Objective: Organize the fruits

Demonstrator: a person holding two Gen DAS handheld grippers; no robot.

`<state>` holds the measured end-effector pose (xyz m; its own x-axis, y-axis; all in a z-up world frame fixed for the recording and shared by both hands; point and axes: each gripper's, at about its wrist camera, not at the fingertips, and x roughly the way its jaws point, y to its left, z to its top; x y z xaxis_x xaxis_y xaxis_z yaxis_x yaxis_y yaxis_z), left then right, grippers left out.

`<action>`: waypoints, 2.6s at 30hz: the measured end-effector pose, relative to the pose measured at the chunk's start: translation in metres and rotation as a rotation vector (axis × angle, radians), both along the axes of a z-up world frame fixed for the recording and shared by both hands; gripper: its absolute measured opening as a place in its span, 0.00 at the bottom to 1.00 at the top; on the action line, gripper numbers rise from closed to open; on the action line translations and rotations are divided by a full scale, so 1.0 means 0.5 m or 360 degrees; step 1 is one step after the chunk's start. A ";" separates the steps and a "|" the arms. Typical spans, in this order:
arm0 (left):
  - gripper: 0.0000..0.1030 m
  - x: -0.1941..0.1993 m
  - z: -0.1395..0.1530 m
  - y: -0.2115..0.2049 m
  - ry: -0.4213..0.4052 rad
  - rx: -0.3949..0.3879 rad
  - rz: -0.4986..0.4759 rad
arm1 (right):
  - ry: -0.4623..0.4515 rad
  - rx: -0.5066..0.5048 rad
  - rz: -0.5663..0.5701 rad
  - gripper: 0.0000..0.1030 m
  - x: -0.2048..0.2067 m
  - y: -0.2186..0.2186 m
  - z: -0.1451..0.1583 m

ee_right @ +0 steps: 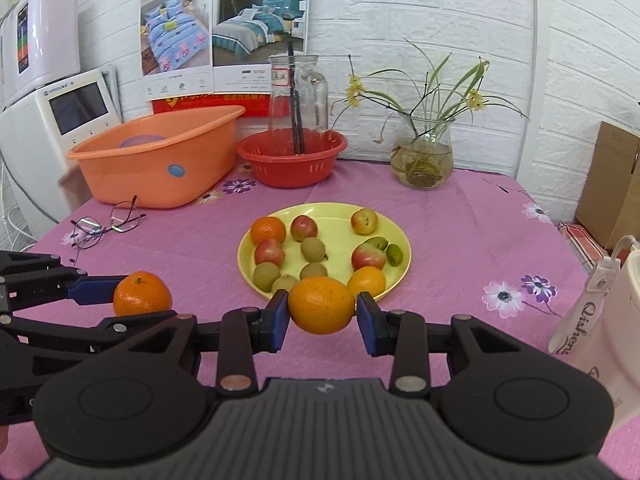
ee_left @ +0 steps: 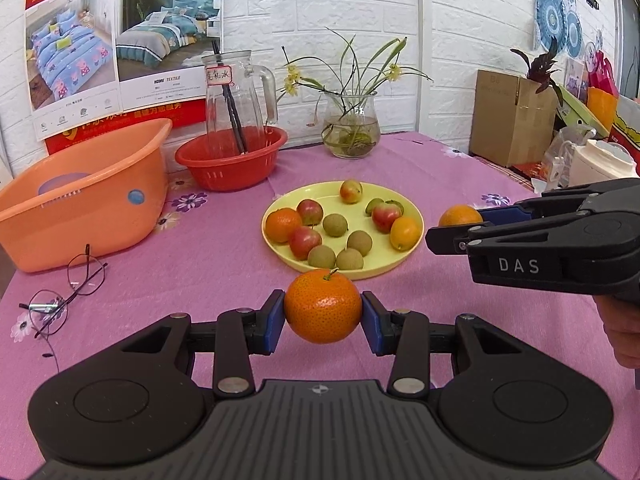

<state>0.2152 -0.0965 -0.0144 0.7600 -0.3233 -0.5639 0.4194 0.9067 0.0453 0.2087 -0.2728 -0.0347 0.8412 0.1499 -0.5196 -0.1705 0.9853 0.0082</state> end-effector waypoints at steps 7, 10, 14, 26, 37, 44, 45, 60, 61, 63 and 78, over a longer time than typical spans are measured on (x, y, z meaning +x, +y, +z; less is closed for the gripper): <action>0.37 0.037 0.006 -0.030 -0.0017 -0.0005 -0.0014 | -0.0034 -0.0011 -0.0022 0.65 0.028 -0.013 0.006; 0.37 0.054 0.006 -0.044 -0.0007 -0.0008 -0.0022 | -0.0029 0.0012 -0.0047 0.65 0.043 -0.024 0.007; 0.37 0.074 0.006 -0.060 -0.0008 -0.0016 -0.0021 | -0.0030 0.0048 -0.0075 0.65 0.062 -0.038 0.007; 0.37 0.157 -0.002 -0.097 0.0016 -0.0028 -0.0007 | -0.0013 0.0141 -0.0165 0.65 0.138 -0.066 0.003; 0.37 0.219 -0.048 -0.123 0.0075 0.0009 -0.0009 | 0.0074 0.0198 -0.0210 0.65 0.221 -0.067 -0.025; 0.37 0.237 -0.061 -0.125 0.0071 0.0005 -0.0034 | 0.0118 0.0203 -0.0198 0.65 0.248 -0.062 -0.048; 0.37 0.238 -0.061 -0.126 0.0069 0.0003 -0.0042 | 0.0114 0.0196 -0.0192 0.65 0.250 -0.060 -0.049; 0.59 0.220 -0.048 -0.141 -0.0032 0.0038 -0.0047 | 0.0059 0.0182 -0.0214 0.65 0.240 -0.059 -0.039; 0.61 0.215 -0.044 -0.140 -0.0048 0.0040 -0.0043 | 0.0051 0.0186 -0.0226 0.65 0.235 -0.061 -0.035; 0.66 0.204 -0.037 -0.136 -0.0069 0.0030 -0.0037 | 0.0038 0.0203 -0.0244 0.65 0.225 -0.067 -0.026; 0.72 0.081 0.007 -0.068 -0.0077 -0.0017 0.0093 | 0.0004 0.0160 -0.0304 0.65 0.078 -0.050 0.017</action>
<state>0.2556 -0.1303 -0.0110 0.8041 -0.2831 -0.5228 0.3631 0.9302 0.0546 0.2478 -0.2976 -0.0261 0.8580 0.0393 -0.5121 0.0192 0.9939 0.1084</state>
